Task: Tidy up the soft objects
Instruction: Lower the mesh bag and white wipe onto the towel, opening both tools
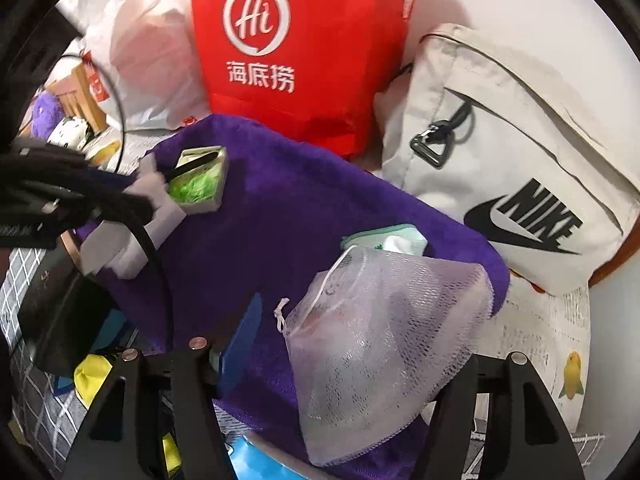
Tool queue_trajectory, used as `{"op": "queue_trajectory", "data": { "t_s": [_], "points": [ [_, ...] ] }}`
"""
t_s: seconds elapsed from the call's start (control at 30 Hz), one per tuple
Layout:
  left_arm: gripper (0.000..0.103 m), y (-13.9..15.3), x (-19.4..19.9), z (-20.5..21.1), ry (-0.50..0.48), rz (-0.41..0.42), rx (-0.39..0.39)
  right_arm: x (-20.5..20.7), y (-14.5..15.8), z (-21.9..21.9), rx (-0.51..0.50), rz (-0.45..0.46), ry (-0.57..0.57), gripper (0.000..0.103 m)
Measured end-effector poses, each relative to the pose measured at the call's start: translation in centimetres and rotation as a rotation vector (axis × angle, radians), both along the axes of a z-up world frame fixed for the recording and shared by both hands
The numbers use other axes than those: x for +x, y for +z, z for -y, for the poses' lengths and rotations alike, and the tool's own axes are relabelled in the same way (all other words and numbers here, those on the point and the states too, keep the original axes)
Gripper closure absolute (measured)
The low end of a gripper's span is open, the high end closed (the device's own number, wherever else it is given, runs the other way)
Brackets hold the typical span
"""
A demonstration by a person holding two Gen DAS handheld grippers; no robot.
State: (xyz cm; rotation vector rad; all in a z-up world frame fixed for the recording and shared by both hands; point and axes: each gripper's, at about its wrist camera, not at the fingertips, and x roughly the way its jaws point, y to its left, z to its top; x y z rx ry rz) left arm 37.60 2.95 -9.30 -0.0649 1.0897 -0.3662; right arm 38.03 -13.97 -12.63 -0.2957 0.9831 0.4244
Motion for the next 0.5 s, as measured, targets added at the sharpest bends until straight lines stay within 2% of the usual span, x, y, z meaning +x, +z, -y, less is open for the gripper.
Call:
{"op": "queue_trajectory", "data": {
  "t_s": [0.07,0.13,0.2,0.27,0.4,0.5],
  "points": [
    [0.08,-0.1,0.7,0.3,0.0,-0.004,0.006,0.0,-0.2,0.0,-0.007,0.011,-0.005,0.029],
    [0.08,-0.2,1.4,0.6,0.001,-0.009,0.009,0.1,-0.5,-0.1,0.012,-0.019,0.007,0.024],
    [0.08,-0.5,2.2,1.0,0.009,-0.019,0.011,0.2,-1.0,-0.4,-0.019,-0.021,0.024,0.024],
    [0.08,-0.9,2.8,1.5,0.004,-0.028,0.014,0.1,-0.8,-0.2,-0.067,0.019,0.001,0.024],
    [0.079,-1.8,4.0,2.2,-0.001,-0.048,0.035,0.5,-0.6,1.2,-0.045,0.002,-0.049,0.02],
    [0.079,-2.4,4.4,2.3,0.006,-0.063,0.058,0.4,-0.1,2.2,-0.057,0.029,-0.075,0.02]
  ]
}}
